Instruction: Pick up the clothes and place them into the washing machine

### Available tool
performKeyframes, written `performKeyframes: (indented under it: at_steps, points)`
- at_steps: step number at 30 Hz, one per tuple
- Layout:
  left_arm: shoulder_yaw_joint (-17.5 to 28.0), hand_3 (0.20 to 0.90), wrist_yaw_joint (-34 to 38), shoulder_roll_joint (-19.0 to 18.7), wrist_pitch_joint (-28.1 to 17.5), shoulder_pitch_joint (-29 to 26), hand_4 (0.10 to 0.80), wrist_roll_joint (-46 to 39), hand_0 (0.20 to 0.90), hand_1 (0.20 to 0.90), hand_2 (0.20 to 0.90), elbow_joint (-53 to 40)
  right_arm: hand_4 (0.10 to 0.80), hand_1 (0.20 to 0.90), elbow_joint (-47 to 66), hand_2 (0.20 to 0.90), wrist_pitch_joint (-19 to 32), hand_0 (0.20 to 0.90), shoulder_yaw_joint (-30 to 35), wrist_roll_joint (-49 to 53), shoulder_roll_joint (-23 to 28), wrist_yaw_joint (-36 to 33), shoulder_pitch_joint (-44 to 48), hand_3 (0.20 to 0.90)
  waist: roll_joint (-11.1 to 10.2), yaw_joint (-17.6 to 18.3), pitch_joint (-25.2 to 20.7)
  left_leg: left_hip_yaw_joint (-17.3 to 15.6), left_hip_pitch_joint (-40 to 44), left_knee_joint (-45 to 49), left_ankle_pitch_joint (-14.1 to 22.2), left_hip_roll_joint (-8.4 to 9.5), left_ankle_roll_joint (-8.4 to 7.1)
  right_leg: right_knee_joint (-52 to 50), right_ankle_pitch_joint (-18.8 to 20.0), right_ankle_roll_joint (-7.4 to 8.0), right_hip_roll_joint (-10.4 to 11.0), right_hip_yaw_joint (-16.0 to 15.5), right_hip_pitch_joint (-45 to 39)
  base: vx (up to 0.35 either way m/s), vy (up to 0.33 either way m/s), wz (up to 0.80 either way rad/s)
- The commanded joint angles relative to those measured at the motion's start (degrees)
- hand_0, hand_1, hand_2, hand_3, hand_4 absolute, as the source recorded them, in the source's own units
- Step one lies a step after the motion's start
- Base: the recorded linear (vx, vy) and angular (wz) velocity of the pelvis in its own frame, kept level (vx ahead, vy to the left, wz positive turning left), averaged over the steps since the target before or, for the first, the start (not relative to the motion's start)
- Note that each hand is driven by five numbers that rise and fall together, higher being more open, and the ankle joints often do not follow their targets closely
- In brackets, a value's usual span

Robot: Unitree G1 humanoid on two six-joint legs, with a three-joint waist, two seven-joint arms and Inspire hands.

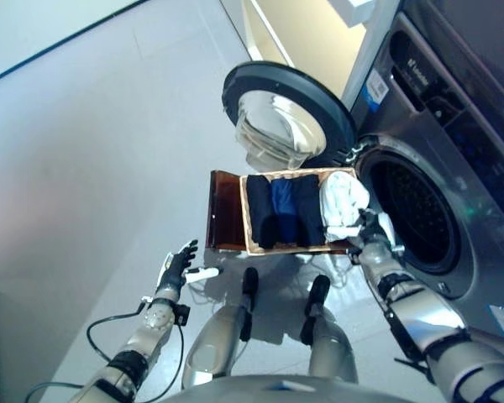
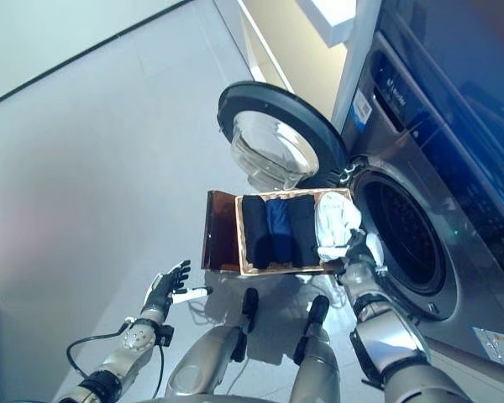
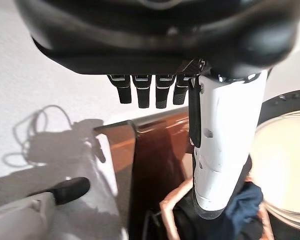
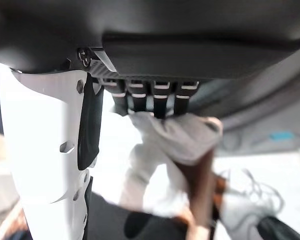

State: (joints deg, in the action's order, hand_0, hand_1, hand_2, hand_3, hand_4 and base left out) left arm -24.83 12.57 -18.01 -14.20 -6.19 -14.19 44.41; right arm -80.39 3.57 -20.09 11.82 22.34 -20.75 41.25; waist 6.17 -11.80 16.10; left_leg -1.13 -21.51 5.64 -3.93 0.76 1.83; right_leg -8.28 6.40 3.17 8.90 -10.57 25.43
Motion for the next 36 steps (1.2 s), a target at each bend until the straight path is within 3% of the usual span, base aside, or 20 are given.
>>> performKeyframes:
  at_steps: [1,14,28,29,30,31,36]
  points:
    - [1.2,0.9,2.4,-5.0,-3.7,0.0,0.8,-0.9,0.9,0.9,0.9,-6.5,0.8,0.9,0.8,0.9,1.6,0.9,-3.1,-0.1,3.7,-4.0,6.5,0.9,-0.5,-0.8,-0.7,0.9,-6.8,4.2,1.7,0.59,-2.58,-1.0,-3.3,1.19,0.8,1.6,-1.0,0.047,0.014,0.01]
    - [0.5,0.9,3.4,-4.9,-3.8,-1.3,0.8,-0.9,0.9,0.9,0.9,-7.7,0.8,0.9,-3.7,0.9,0.6,0.9,-4.2,-2.1,6.1,-4.9,10.9,0.9,1.3,-2.4,1.2,1.7,-9.6,5.0,1.4,1.75,-2.71,-1.5,-3.2,1.1,1.6,0.8,0.6,0.007,0.01,0.05]
    - [-0.5,0.9,5.5,-4.7,-4.4,-3.6,0.8,-0.7,0.9,0.9,0.9,-13.1,0.8,0.9,-5.8,0.9,-0.7,0.9,-5.0,-5.7,12.3,-7.5,15.6,0.9,3.5,-3.9,4.8,2.7,-16.7,7.4,0.4,2.51,-3.17,-4.0,-3.3,0.75,2.9,-0.5,6.2,-0.027,0.025,0.1]
    - [-0.9,0.9,6.1,-4.4,-4.4,-4.4,0.8,-0.7,0.9,0.9,0.9,-12.8,0.52,0.507,-5.8,0.507,-0.8,0.507,-5.3,-6.1,12.4,-8.1,16.1,0.507,3.4,-4.0,5.1,3.0,-17.1,8.2,2.4,2.6,-3.5,-5.1,-5.0,1.02,2.9,-0.2,6.6,0.086,0.014,0.06]
    - [-1.1,0.9,6.4,-4.3,-4.3,-4.7,0.8,-0.6,0.9,0.9,0.9,-12.7,0.376,0.307,-5.8,0.307,-1.0,0.307,-5.4,-6.3,12.5,-8.3,16.4,0.307,3.4,-4.0,5.3,3.0,-17.5,8.4,2.4,2.6,-3.54,-5.1,-5.0,0.96,3.0,-0.2,6.9,0.084,0.025,0.07]
    - [-1.2,0.9,6.8,-4.1,-4.4,-5.0,0.8,-0.7,0.9,0.9,0.9,-12.4,0.3,0.2,-5.8,0.2,-0.9,0.2,-5.4,-6.4,12.5,-8.8,16.6,0.2,3.5,-4.1,5.5,2.9,-18.0,8.6,2.4,2.68,-3.6,-5.2,-5.0,0.96,3.1,-0.3,7.3,-0.003,0.037,0.07]
    - [-1.6,0.9,8.2,-4.1,-4.6,-5.9,0.8,-0.9,0.9,0.9,0.9,-12.3,0.3,0.2,-5.8,0.2,-1.1,0.2,-5.6,-6.4,12.9,-9.8,18.2,0.2,4.0,-4.4,5.9,2.9,-19.5,8.4,2.0,3.02,-3.83,-5.1,-4.8,0.95,3.6,-0.3,8.3,0.006,0.041,0.1]
